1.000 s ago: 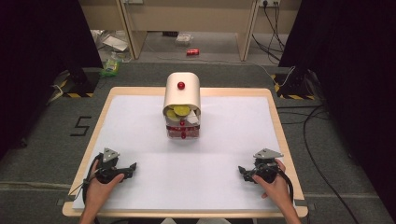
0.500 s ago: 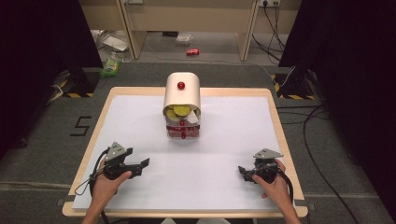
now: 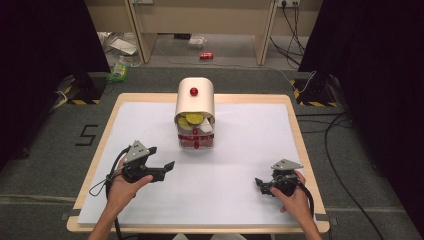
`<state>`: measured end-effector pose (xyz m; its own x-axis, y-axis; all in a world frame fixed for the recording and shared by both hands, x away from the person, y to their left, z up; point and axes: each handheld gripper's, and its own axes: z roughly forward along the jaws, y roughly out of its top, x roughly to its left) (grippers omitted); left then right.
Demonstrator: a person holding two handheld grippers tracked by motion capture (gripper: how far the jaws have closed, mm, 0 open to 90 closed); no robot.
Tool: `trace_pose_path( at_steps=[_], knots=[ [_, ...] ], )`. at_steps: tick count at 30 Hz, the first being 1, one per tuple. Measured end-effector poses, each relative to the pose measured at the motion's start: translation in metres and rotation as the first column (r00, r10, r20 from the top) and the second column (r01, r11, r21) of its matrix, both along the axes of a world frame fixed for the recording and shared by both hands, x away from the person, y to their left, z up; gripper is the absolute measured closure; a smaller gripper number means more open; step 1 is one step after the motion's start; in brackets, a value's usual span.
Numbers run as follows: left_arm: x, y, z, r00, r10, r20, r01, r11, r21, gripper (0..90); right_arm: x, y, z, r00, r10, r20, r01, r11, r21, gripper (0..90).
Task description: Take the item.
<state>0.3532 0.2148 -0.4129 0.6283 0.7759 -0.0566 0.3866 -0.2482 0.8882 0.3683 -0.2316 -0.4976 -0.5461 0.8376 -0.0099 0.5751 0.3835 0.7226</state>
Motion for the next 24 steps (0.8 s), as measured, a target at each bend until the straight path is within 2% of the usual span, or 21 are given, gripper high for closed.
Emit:
trace_pose_path(
  at_steps=[1, 10, 13, 15, 17, 24],
  knots=[
    [0.001, -0.005, 0.006, 0.9999, -0.010, 0.009, 0.010, 0.9999, 0.005, 15.3, 0.000, 0.000, 0.000, 1.0000, 0.000, 0.000, 0.000, 1.0000, 0.000, 12.0],
    [0.007, -0.018, 0.021, 0.9991, -0.031, 0.027, 0.031, 0.9992, 0.026, 15.5, 0.000, 0.000, 0.000, 1.0000, 0.002, 0.001, -0.002, 1.0000, -0.001, 12.0],
    [0.010, -0.022, 0.029, 0.9985, -0.033, 0.044, 0.032, 0.9992, 0.025, 15.9, 0.000, 0.000, 0.000, 1.0000, 0.001, 0.000, -0.001, 1.0000, 0.000, 11.9],
    [0.012, -0.026, 0.036, 0.9972, -0.028, 0.070, 0.026, 0.9994, 0.022, 17.4, 0.000, 0.000, 0.000, 1.0000, 0.001, 0.000, -0.001, 1.0000, 0.000, 11.9],
    [0.013, -0.028, 0.038, 0.9967, -0.030, 0.075, 0.029, 0.9993, 0.023, 17.8, 0.000, 0.000, 0.000, 1.0000, 0.002, 0.000, -0.002, 1.0000, -0.001, 11.9],
    [0.024, -0.054, 0.052, 0.9931, -0.073, 0.092, 0.068, 0.9959, 0.059, 19.3, 0.000, 0.000, 0.000, 1.0000, 0.002, 0.000, -0.002, 1.0000, 0.000, 11.9]
  ],
)
